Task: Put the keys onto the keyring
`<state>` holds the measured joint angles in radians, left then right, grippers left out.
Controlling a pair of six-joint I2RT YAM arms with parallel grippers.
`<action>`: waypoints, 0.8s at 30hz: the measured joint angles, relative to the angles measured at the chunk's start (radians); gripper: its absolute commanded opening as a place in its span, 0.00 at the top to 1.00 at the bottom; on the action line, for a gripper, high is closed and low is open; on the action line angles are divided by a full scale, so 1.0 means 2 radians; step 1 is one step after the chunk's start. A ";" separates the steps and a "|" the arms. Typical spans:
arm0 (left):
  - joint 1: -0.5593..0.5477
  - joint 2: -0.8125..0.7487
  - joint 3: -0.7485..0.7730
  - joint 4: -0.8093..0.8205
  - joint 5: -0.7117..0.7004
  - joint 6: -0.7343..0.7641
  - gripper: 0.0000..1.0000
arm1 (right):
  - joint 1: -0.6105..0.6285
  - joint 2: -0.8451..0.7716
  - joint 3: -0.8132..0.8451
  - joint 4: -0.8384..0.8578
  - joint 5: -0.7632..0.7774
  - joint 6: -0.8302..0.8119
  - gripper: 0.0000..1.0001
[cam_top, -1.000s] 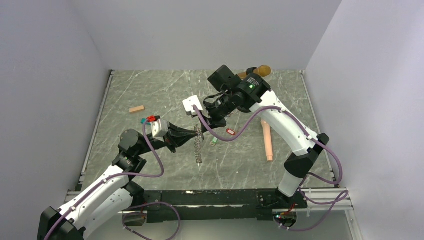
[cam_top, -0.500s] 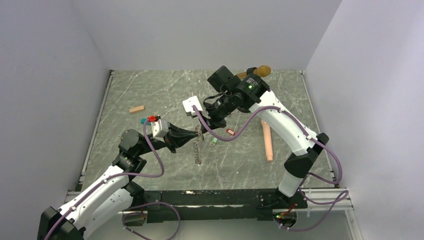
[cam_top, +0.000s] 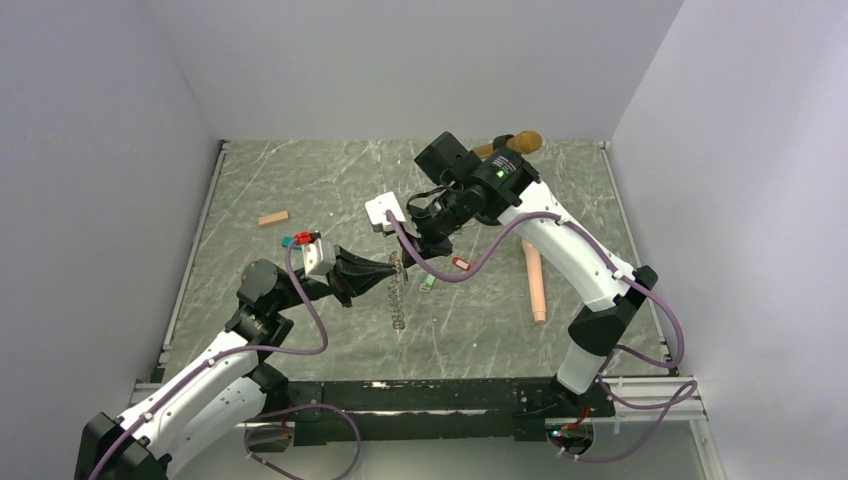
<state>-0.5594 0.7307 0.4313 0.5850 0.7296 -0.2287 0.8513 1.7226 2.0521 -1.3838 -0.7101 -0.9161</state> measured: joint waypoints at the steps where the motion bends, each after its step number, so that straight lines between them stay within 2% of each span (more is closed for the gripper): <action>1: 0.000 0.000 0.000 0.001 0.000 0.000 1.00 | 0.000 0.000 0.000 0.000 -0.001 0.000 1.00; 24: 0.000 0.000 -0.001 0.017 -0.001 -0.001 1.00 | 0.001 0.003 -0.002 0.003 -0.005 0.002 1.00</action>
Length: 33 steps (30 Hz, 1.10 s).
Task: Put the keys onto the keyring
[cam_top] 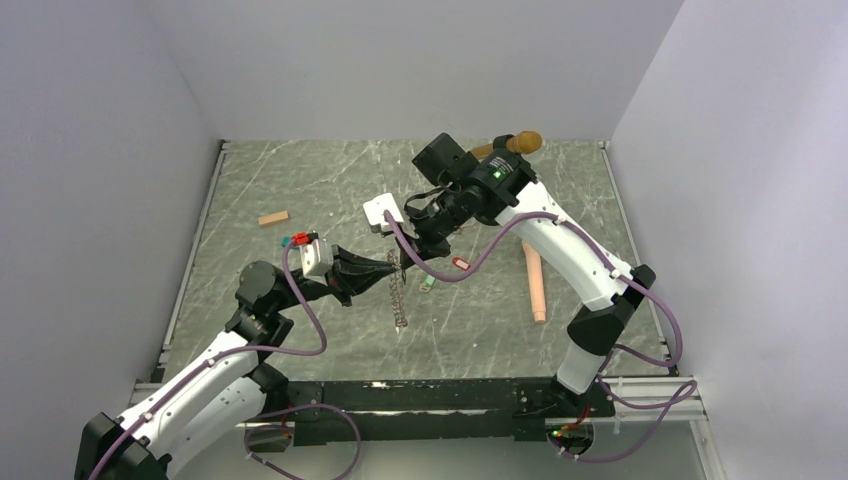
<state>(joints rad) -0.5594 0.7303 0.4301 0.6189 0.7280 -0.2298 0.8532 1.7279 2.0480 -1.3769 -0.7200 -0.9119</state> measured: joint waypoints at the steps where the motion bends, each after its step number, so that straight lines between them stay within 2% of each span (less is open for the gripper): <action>1: 0.000 0.000 0.000 -0.001 0.000 0.000 1.00 | 0.000 0.000 0.000 0.000 0.000 0.000 1.00; 33: 0.004 0.000 0.000 -0.024 -0.005 0.001 1.00 | -0.001 0.000 -0.024 0.001 0.004 -0.014 1.00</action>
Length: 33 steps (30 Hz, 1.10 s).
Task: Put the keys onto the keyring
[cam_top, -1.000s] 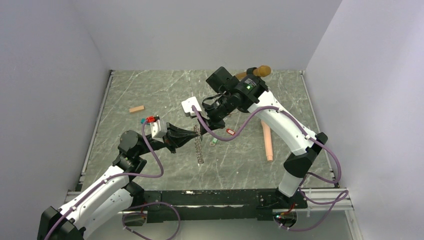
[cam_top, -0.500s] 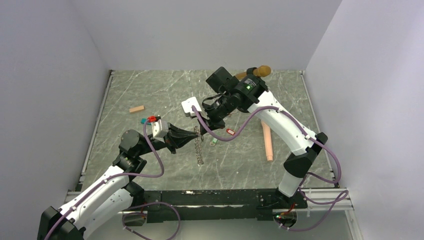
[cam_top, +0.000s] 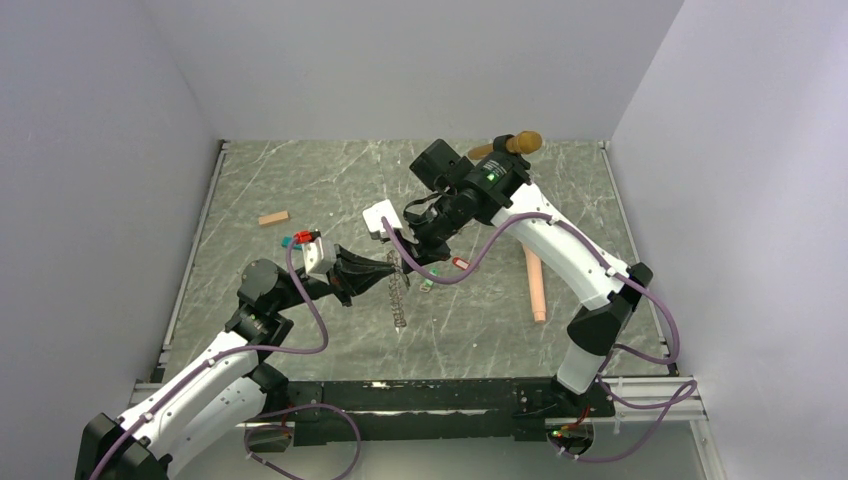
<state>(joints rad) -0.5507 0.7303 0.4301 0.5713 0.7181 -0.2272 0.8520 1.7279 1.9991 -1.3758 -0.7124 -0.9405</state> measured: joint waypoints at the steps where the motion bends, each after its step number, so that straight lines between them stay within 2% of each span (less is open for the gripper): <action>1: 0.001 0.000 0.000 0.000 0.000 0.000 1.00 | 0.000 0.000 0.000 0.000 0.000 -0.001 1.00; 33: 0.006 0.000 0.000 0.001 0.001 -0.002 1.00 | -0.013 0.000 0.010 0.008 -0.001 0.017 1.00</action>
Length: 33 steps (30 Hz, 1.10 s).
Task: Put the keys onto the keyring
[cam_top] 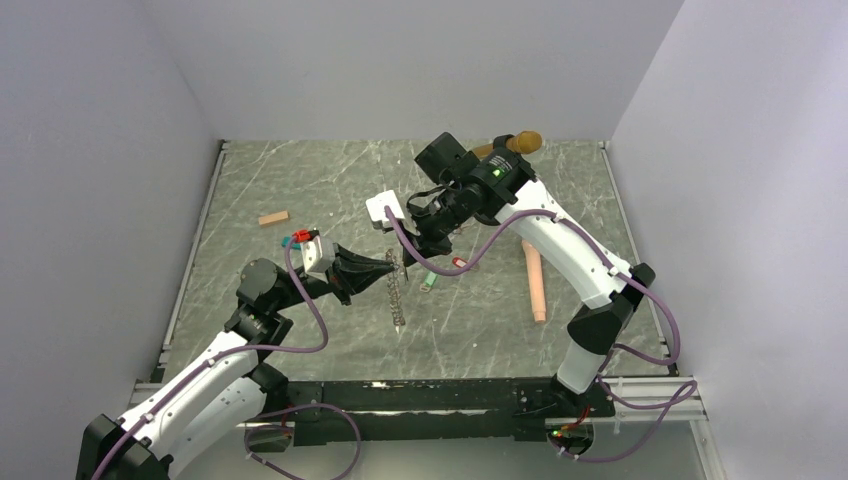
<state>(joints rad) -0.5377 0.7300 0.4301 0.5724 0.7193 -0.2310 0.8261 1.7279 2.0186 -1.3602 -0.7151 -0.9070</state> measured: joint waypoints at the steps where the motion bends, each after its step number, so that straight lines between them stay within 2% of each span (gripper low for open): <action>1: 0.000 0.000 0.000 0.000 0.000 0.000 1.00 | 0.000 0.000 0.000 0.000 0.000 0.000 1.00; 33: 0.003 0.000 -0.001 0.027 -0.005 -0.023 1.00 | -0.005 0.000 0.000 0.014 -0.012 0.024 1.00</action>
<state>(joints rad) -0.5316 0.7303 0.4278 0.6254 0.7090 -0.2764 0.8165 1.7279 2.0186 -1.3319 -0.7387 -0.8589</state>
